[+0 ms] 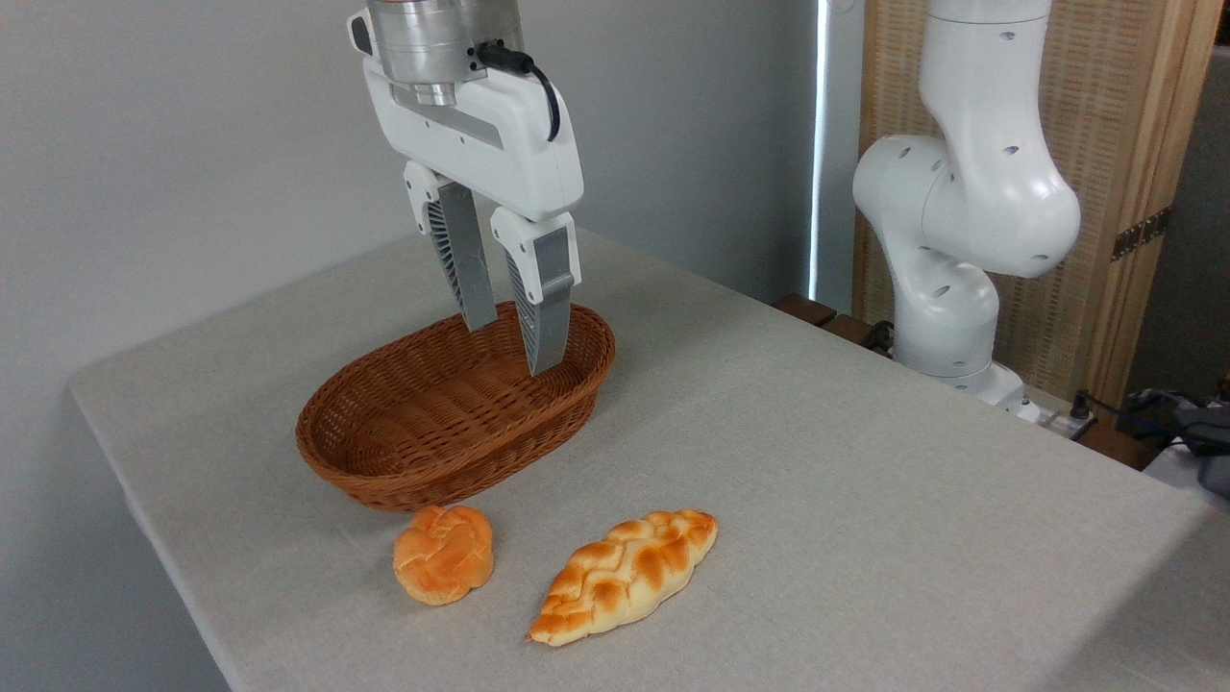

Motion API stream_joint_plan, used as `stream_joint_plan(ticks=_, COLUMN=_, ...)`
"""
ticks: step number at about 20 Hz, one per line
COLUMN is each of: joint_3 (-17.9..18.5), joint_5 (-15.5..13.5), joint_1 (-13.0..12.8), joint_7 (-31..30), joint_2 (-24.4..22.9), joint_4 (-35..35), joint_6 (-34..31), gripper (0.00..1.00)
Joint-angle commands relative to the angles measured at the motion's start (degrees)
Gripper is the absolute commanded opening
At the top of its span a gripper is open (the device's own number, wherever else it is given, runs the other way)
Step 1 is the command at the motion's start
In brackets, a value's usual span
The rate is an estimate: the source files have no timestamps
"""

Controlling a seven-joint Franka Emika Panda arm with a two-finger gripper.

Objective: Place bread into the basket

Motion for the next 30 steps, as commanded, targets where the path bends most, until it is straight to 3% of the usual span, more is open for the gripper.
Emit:
stream_joint_plan(ticks=1, joint_3=0.7, joint_5=0.0, joint_1=-0.3, joint_7=1.1, joint_2=-0.9, joint_4=-0.4, joint_6=-1.1, gripper=1.0)
stream_joint_plan(ticks=11, joint_3=0.7, joint_5=-0.3, joint_1=-0.3, joint_7=0.5, joint_2=-0.9, joint_4=-0.4, joint_6=-1.1, gripper=1.0)
stream_joint_plan(ticks=15, joint_3=1.5, joint_5=-1.7, joint_1=-0.3, joint_7=0.5, joint_2=-0.9, joint_4=-0.4, joint_6=-1.1, gripper=1.0)
stream_joint_plan(ticks=30, joint_3=1.5, joint_5=-1.4, joint_1=-0.3, joint_7=0.9, joint_2=-0.9, joint_4=-0.4, joint_6=-1.1, gripper=1.0)
